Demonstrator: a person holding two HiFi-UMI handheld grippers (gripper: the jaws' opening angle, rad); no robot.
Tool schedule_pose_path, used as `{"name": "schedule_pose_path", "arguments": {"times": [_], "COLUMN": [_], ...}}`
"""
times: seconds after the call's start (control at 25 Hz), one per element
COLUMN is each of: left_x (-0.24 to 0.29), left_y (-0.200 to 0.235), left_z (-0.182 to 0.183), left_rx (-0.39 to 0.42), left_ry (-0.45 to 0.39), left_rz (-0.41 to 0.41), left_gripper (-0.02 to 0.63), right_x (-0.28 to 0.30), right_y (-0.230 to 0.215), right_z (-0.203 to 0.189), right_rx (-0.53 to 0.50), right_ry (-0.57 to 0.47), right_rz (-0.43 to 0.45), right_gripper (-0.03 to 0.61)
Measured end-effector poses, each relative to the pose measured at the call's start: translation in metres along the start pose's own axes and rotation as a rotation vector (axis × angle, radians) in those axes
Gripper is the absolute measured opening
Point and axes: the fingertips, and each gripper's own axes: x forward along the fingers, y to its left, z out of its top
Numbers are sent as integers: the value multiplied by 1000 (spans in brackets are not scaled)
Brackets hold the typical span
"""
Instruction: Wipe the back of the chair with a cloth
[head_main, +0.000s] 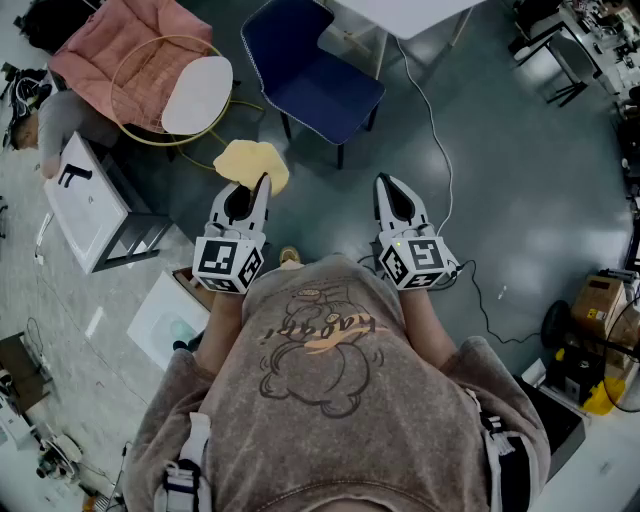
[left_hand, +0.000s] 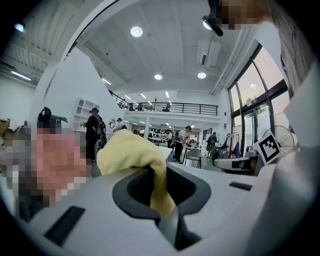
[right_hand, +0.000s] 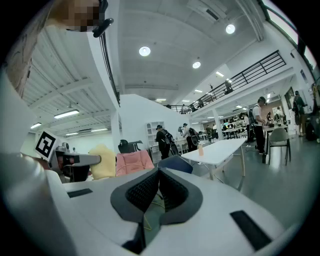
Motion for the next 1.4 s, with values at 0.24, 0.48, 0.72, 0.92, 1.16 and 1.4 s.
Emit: {"name": "schedule_pose_path", "arguments": {"times": [0.24,0.48,0.72,0.92,1.16,1.4], "left_x": [3,1,0,2,14,37], "left_y": [3,13,36,54,60,82], "left_z": [-2,1,-6,-5,-4,-8], "left_rx": [6,19,28,22,24,11], "left_ry": [10,23,38,28,20,26], "left_rz": [-9,-25,-59,-96,-104,-88], "left_gripper": [52,52,52,52,52,52], "right_x": [3,11,30,40,54,98], "right_y": [3,14,28,38,36,33], "right_z": [-2,-5,-15,-14,-16,-13], "right_rx": [7,25,17,11,-3,-7], "right_ry": [3,12,25,12,37,33], "right_rz": [-1,-3,-31,-72,-70,-32], "right_gripper": [26,26,26,26,26,26]}}
